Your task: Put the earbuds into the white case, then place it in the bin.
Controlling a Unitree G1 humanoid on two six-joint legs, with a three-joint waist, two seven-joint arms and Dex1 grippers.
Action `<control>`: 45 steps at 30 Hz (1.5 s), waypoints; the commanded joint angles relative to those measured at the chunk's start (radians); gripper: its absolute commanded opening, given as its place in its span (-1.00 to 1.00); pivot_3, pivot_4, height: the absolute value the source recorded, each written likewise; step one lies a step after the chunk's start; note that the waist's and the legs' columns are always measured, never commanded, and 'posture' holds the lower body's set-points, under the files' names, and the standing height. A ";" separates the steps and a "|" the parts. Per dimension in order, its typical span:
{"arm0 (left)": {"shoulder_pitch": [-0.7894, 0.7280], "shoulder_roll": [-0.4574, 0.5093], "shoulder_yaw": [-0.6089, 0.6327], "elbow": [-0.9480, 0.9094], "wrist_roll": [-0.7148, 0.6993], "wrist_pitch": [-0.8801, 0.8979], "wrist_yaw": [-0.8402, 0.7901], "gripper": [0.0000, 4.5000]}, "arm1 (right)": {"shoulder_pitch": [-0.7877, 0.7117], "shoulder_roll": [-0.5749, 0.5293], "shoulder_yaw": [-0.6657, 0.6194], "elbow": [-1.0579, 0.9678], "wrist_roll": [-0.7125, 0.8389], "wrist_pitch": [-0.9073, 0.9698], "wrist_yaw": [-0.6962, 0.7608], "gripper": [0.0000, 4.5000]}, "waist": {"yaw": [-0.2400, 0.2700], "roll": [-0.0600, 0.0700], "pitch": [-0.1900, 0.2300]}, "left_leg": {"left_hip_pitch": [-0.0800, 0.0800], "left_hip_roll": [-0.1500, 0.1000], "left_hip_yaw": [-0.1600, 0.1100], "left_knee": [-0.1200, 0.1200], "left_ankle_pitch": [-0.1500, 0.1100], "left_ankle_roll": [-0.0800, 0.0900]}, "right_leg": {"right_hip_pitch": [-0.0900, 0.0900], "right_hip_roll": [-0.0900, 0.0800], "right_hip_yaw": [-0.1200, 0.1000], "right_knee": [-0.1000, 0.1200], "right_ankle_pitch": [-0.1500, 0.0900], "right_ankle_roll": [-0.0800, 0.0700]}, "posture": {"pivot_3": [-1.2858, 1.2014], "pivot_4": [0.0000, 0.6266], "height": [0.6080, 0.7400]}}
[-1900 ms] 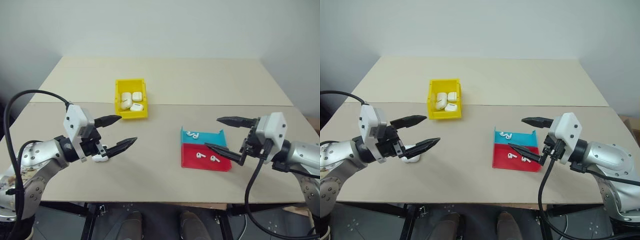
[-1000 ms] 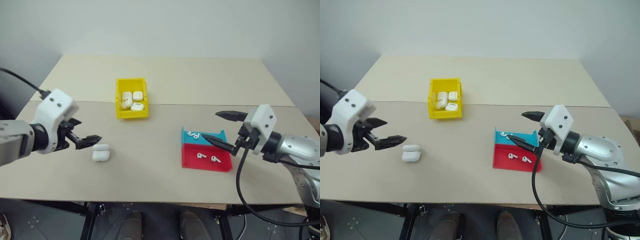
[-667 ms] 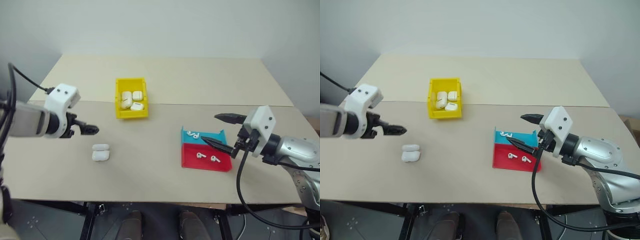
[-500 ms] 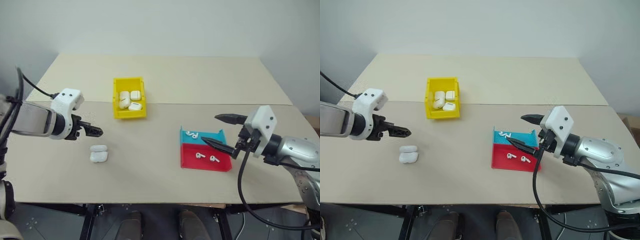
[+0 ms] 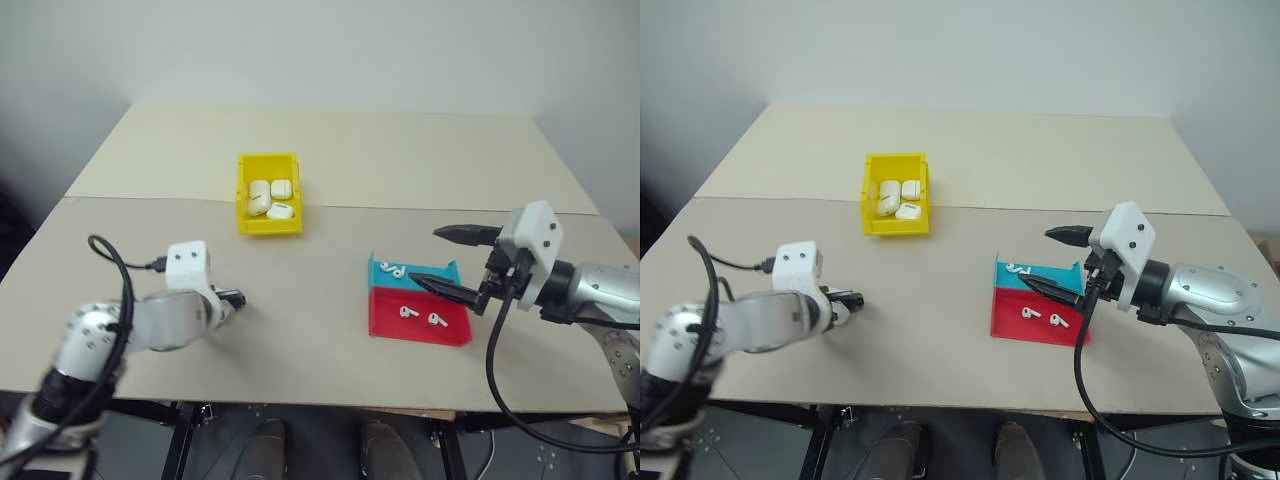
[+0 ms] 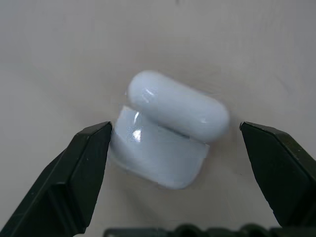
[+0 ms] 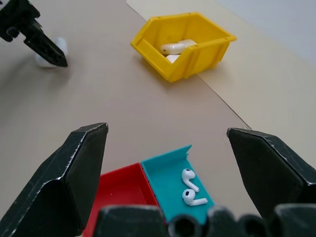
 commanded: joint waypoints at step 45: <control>-0.132 0.013 0.096 0.161 -0.003 0.117 0.087 0.24 | 0.022 -0.014 -0.089 -0.051 0.045 0.026 -0.022 1.00 | 0.000 0.000 0.000 | 0.011 -0.004 -0.002 -0.001 0.001 0.000 | 0.016 0.004 -0.002 -0.006 0.000 0.000 | 0.03 -0.52 1.00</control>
